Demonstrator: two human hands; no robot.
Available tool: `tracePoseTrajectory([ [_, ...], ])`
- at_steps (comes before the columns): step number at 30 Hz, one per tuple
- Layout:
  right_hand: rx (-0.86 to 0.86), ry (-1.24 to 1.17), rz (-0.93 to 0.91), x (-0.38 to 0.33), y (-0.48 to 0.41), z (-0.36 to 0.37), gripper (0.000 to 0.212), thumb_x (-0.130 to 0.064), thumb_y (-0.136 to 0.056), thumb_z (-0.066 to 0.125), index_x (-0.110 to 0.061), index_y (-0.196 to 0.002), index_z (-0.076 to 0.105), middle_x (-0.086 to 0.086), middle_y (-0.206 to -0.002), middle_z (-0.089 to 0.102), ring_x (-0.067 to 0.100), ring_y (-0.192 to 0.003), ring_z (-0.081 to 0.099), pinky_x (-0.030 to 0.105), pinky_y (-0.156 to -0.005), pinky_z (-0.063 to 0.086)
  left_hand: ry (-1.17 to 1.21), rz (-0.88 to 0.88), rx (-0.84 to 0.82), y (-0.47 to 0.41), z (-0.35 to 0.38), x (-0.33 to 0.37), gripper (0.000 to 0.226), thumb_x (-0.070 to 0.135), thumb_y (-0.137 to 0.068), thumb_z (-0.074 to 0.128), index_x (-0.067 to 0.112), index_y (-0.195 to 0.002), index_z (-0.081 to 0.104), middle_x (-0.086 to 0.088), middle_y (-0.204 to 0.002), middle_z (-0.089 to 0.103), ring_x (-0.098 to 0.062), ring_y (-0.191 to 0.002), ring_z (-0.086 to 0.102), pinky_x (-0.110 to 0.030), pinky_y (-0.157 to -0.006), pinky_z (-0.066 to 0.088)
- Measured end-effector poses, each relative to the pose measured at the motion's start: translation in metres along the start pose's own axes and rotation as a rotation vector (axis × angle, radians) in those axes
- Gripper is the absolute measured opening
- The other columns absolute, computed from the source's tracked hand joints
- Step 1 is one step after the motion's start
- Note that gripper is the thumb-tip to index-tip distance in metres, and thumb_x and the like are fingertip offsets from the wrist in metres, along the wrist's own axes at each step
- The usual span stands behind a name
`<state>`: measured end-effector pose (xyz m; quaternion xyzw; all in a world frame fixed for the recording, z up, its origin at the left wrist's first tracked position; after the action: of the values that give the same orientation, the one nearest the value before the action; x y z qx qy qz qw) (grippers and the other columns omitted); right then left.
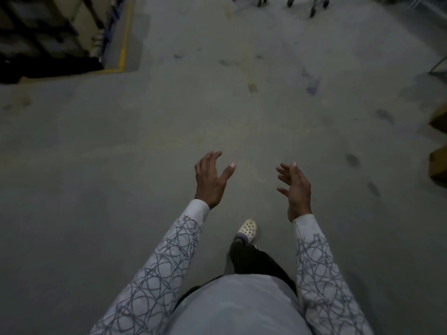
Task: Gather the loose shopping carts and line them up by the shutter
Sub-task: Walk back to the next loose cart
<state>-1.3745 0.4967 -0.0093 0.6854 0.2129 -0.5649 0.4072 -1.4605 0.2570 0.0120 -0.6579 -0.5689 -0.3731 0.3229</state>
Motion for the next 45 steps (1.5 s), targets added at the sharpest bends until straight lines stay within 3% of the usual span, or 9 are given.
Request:
tracePoseTrajectory([
  [7, 0.046, -0.051, -0.021, -0.073, -0.168, 0.011, 0.044, -0.050, -0.107, 0.038, -0.021, -0.118, 0.070, -0.001, -0.118, 0.073, 0.021, -0.115, 0.065, 0.039, -0.084, 0.052, 0.058, 0.031, -0.005, -0.176, 0.053, 0.047, 0.081, 0.072, -0.079, 0.044, 0.022, -0.144, 0.048, -0.004, -0.149, 0.040, -0.020, -0.142, 0.024, -0.033, -0.117, 0.018],
  [11, 0.063, -0.071, 0.008, -0.113, -0.237, 0.019, 0.045, -0.050, -0.107, 0.039, -0.020, -0.120, 0.070, 0.000, -0.118, 0.074, 0.021, -0.113, 0.065, 0.038, -0.083, 0.050, 0.095, 0.017, -0.012, -0.251, 0.081, 0.068, 0.075, 0.067, -0.083, 0.046, 0.021, -0.143, 0.048, -0.003, -0.147, 0.042, -0.016, -0.141, 0.026, -0.023, -0.112, 0.014],
  [17, 0.007, -0.118, 0.065, -0.145, -0.340, 0.045, 0.046, -0.052, -0.105, 0.042, -0.019, -0.120, 0.070, -0.002, -0.115, 0.076, 0.018, -0.109, 0.069, 0.040, -0.086, 0.051, 0.200, -0.102, -0.033, -0.370, 0.114, 0.054, 0.060, 0.058, -0.089, 0.056, 0.027, -0.140, 0.051, 0.001, -0.145, 0.040, -0.018, -0.140, 0.030, -0.046, -0.119, 0.025],
  [20, 0.020, -0.066, 0.019, -0.165, -0.405, 0.061, 0.039, -0.046, -0.106, 0.045, -0.019, -0.118, 0.071, -0.002, -0.112, 0.076, 0.019, -0.106, 0.070, 0.038, -0.084, 0.051, 0.322, -0.163, -0.045, -0.437, 0.131, 0.041, 0.051, 0.054, -0.089, 0.062, 0.030, -0.134, 0.056, 0.001, -0.139, 0.043, -0.020, -0.132, 0.043, -0.038, -0.110, 0.038],
  [23, 0.012, -0.034, -0.007, -0.186, -0.472, 0.082, 0.036, -0.042, -0.106, 0.048, -0.017, -0.120, 0.070, -0.001, -0.111, 0.077, 0.020, -0.104, 0.071, 0.036, -0.084, 0.051, 0.386, -0.186, -0.064, -0.506, 0.145, 0.032, 0.043, 0.052, -0.088, 0.063, 0.034, -0.127, 0.058, 0.000, -0.136, 0.047, -0.018, -0.127, 0.049, -0.030, -0.099, 0.039],
  [26, -0.011, -0.053, 0.025, -0.217, -0.547, 0.110, 0.033, -0.041, -0.105, 0.050, -0.018, -0.118, 0.070, 0.001, -0.111, 0.077, 0.018, -0.097, 0.072, 0.036, -0.084, 0.050, 0.406, -0.216, -0.117, -0.592, 0.161, 0.033, 0.052, 0.064, -0.077, 0.061, 0.037, -0.122, 0.060, 0.003, -0.134, 0.050, -0.009, -0.119, 0.054, -0.039, -0.104, 0.044],
  [29, 0.000, -0.097, 0.051, -0.258, -0.608, 0.131, 0.032, -0.039, -0.105, 0.050, -0.018, -0.117, 0.070, 0.004, -0.112, 0.077, 0.019, -0.096, 0.071, 0.034, -0.083, 0.051, 0.377, -0.244, -0.207, -0.676, 0.176, 0.052, 0.053, 0.061, -0.080, 0.060, 0.033, -0.126, 0.059, 0.002, -0.135, 0.053, -0.005, -0.115, 0.054, -0.045, -0.107, 0.044],
  [35, 0.052, -0.066, 0.109, -0.296, -0.716, 0.157, 0.027, -0.038, -0.105, 0.051, -0.021, -0.112, 0.071, 0.004, -0.109, 0.077, 0.021, -0.094, 0.071, 0.033, -0.081, 0.052, 0.266, -0.136, -0.372, -0.835, 0.222, 0.111, 0.059, 0.058, -0.081, 0.061, 0.025, -0.130, 0.060, 0.004, -0.129, 0.062, -0.013, -0.117, 0.058, -0.041, -0.103, 0.048],
  [45, 0.191, 0.010, 0.439, -0.235, -0.925, 0.160, 0.025, -0.031, -0.105, 0.052, -0.017, -0.113, 0.071, 0.008, -0.110, 0.075, 0.025, -0.094, 0.069, 0.032, -0.076, 0.051, 0.313, 0.105, -0.436, -1.081, 0.319, 0.221, 0.034, 0.031, -0.095, 0.067, 0.023, -0.127, 0.062, 0.004, -0.125, 0.065, -0.009, -0.113, 0.062, -0.028, -0.091, 0.051],
])
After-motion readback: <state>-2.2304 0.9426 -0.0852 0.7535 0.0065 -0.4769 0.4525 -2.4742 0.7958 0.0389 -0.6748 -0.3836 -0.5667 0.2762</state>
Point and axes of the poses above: each hand's wrist, its own y-axis away from the middle knuckle, its own z-axis out of the palm, x = y × z, the point moved 7 cm from there along -y, towards the middle knuckle
